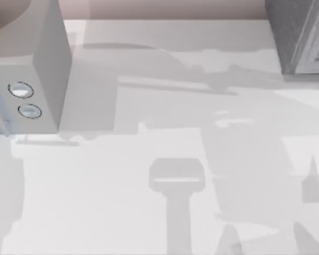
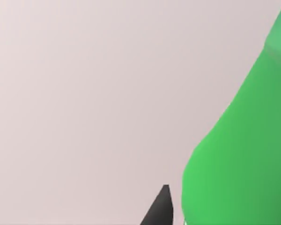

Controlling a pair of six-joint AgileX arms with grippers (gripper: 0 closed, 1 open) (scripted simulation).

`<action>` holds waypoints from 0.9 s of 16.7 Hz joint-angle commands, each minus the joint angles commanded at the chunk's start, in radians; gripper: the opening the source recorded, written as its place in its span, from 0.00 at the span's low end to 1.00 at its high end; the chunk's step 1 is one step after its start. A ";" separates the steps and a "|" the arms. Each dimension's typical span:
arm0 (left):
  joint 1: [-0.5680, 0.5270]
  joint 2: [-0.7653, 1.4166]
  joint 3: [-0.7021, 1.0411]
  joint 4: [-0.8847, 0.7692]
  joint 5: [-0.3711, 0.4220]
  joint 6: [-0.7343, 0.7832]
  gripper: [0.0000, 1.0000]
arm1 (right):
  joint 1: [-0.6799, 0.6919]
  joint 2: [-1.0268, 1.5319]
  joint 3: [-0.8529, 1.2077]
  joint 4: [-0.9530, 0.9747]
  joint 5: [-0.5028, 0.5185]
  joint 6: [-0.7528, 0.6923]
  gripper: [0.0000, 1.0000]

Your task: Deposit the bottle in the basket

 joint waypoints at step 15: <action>-0.013 0.063 -0.021 0.088 -0.013 -0.003 0.53 | 0.000 0.000 0.000 0.000 0.000 0.000 1.00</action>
